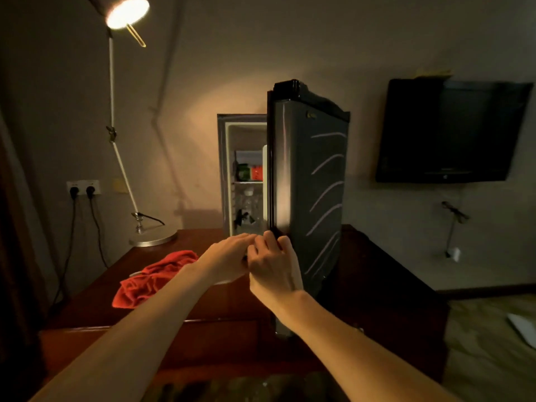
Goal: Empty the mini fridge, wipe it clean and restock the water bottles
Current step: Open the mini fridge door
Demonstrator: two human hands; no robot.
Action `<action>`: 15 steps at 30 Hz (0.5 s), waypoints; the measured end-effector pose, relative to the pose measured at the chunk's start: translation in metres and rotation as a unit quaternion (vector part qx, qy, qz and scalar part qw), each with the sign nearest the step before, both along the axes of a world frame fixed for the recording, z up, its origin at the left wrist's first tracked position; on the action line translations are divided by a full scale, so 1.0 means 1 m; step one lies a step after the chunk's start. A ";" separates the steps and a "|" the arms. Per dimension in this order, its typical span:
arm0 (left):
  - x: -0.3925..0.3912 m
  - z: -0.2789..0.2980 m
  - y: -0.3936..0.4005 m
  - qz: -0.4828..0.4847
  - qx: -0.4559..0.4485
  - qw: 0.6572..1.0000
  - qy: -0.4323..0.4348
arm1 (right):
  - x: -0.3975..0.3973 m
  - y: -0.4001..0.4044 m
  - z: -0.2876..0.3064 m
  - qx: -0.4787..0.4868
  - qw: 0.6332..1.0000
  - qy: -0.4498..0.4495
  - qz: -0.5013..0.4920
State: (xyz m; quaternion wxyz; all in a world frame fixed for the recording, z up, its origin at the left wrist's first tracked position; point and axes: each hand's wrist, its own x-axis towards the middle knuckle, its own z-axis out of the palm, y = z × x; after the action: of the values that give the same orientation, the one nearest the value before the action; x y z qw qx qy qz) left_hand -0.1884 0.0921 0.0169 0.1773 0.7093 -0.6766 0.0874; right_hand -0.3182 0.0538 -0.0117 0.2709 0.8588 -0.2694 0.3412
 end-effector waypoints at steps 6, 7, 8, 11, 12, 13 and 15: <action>-0.060 0.014 -0.026 -0.099 0.010 0.994 -0.050 | -0.077 -0.010 -0.022 -0.011 0.992 -0.123 -0.008; -0.069 0.015 -0.030 -0.114 0.007 0.992 -0.052 | -0.088 -0.013 -0.025 -0.014 0.991 -0.133 -0.020; -0.078 0.015 -0.034 -0.129 0.002 0.990 -0.054 | -0.099 -0.018 -0.028 -0.018 0.989 -0.143 -0.030; -0.101 0.010 -0.049 -0.181 -0.008 0.982 -0.050 | -0.130 -0.030 -0.034 -0.033 0.983 -0.166 -0.071; -0.108 0.007 -0.054 -0.195 -0.001 0.979 -0.049 | -0.140 -0.034 -0.034 -0.037 0.980 -0.177 -0.085; -0.114 0.005 -0.061 -0.210 0.005 0.976 -0.050 | -0.149 -0.037 -0.034 -0.039 0.976 -0.189 -0.098; -0.126 -0.001 -0.072 -0.225 0.019 0.972 -0.060 | -0.167 -0.044 -0.033 -0.034 0.969 -0.214 -0.121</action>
State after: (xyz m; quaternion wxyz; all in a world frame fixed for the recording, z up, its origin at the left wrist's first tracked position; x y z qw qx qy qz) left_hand -0.3148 0.0202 0.0162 0.1376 0.5355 -0.8299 0.0746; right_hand -0.4850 0.0098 -0.0445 0.2753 0.7170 -0.4114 0.4907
